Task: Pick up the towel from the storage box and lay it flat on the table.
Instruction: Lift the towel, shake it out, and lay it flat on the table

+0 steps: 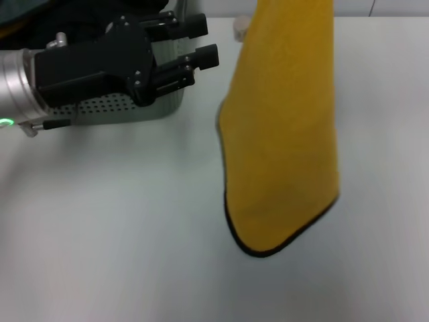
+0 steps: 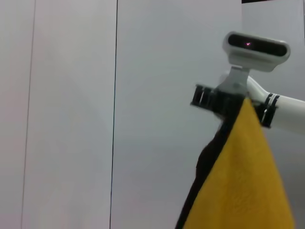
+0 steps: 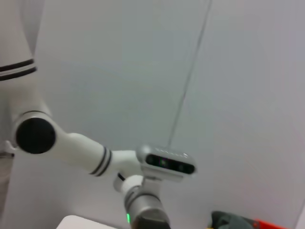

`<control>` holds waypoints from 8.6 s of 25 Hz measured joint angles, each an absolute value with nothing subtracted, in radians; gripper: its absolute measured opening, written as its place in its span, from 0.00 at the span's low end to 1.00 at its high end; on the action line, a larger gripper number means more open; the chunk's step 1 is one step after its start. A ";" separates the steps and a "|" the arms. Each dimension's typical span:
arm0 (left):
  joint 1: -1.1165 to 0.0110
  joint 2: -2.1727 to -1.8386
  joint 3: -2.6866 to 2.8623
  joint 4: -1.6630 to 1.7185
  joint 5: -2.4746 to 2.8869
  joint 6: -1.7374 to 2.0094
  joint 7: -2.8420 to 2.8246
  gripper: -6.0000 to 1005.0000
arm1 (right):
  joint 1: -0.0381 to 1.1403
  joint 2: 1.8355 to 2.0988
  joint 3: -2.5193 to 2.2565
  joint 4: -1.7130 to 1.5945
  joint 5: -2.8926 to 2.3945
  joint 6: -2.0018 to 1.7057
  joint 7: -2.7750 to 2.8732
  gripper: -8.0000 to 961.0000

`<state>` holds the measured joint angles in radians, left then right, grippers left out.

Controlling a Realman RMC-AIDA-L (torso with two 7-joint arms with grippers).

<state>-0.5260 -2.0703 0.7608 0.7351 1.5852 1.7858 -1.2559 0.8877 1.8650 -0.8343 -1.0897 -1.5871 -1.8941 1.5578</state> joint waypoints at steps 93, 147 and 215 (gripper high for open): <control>-0.594 -2.087 0.982 0.348 1.295 1.871 -1.211 0.42 | 0.717 1.807 -0.737 -0.735 -1.212 -2.122 1.235 0.02; -0.626 -2.091 0.985 0.322 1.404 1.770 -1.213 0.39 | 0.745 1.805 -0.724 -0.742 -1.228 -1.995 1.210 0.02; -0.626 -1.912 0.869 0.726 1.446 1.957 -1.539 0.04 | 0.473 1.909 -0.732 -0.854 -1.390 -1.938 1.558 0.02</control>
